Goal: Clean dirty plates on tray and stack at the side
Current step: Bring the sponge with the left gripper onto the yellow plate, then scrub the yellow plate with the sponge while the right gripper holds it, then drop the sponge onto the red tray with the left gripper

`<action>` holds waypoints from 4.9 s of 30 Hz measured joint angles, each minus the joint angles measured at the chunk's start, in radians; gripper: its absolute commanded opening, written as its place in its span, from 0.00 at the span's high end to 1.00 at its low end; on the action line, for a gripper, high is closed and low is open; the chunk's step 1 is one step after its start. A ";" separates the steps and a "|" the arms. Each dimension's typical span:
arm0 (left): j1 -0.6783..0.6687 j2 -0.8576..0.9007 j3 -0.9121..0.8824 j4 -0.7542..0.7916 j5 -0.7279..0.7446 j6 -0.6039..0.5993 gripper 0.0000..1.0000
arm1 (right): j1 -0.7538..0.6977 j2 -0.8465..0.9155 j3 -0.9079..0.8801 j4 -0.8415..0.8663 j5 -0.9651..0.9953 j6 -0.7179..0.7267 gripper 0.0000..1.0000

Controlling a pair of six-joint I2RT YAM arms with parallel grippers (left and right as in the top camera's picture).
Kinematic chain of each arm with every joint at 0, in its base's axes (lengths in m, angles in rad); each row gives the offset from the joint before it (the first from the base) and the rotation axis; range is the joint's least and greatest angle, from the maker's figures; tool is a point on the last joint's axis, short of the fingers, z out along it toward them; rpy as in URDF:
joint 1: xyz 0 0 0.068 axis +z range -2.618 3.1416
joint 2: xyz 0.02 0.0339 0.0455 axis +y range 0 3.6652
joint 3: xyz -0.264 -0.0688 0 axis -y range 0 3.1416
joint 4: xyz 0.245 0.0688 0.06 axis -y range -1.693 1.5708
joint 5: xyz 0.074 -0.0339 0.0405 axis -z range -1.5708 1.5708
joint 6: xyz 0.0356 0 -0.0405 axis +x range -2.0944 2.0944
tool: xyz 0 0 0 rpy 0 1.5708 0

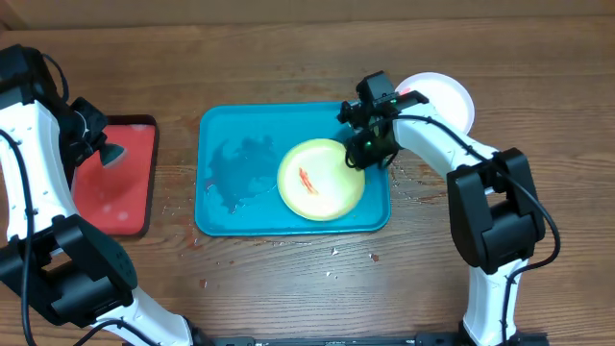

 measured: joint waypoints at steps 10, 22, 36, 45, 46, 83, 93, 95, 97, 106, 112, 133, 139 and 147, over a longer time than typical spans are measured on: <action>-0.114 0.000 0.000 0.025 0.058 0.079 0.96 | 0.131 0.000 -0.001 0.129 0.021 0.253 0.48; -0.233 0.000 0.000 0.025 0.070 0.106 0.96 | 0.130 0.000 -0.002 0.030 0.081 0.337 0.90; -0.453 0.000 -0.054 0.027 0.070 0.127 0.96 | 0.130 0.029 -0.002 0.192 0.035 0.548 0.96; -0.612 0.005 -0.283 0.329 0.071 0.095 0.96 | 0.130 0.032 -0.002 0.203 0.012 0.656 0.96; -0.622 0.006 -0.298 0.354 0.072 0.088 0.96 | 0.130 0.032 -0.002 0.202 0.012 0.661 0.96; -0.694 0.151 -0.273 0.376 -0.314 -0.012 0.96 | 0.142 0.034 0.000 0.199 0.074 0.671 0.96; -0.711 0.182 -0.232 0.547 0.053 -0.006 0.96 | 0.142 0.034 0.000 0.199 0.093 0.670 0.96; -0.731 0.208 -0.232 0.547 0.087 -0.006 0.96 | 0.142 0.034 0.000 0.198 0.096 0.671 0.96; -0.745 0.239 -0.232 0.531 0.096 -0.006 0.96 | 0.142 0.034 0.000 0.198 0.097 0.670 0.96; -0.727 0.253 -0.196 0.340 -0.130 -0.006 0.96 | 0.142 0.034 0.001 0.192 0.099 0.669 0.96; -0.653 0.250 -0.126 0.211 -0.274 -0.005 0.96 | 0.150 0.035 0.002 0.195 0.084 0.670 0.96; -0.106 0.078 -0.022 0.051 -0.339 -0.029 0.96 | 0.143 0.035 0.003 0.186 0.095 0.655 0.96; -0.003 0.171 -0.048 0.057 -0.288 -0.031 0.96 | 0.143 0.035 0.003 0.189 0.097 0.652 0.96; 0.020 0.268 -0.055 0.113 -0.146 0.022 0.68 | 0.143 0.035 0.003 0.190 0.098 0.647 0.96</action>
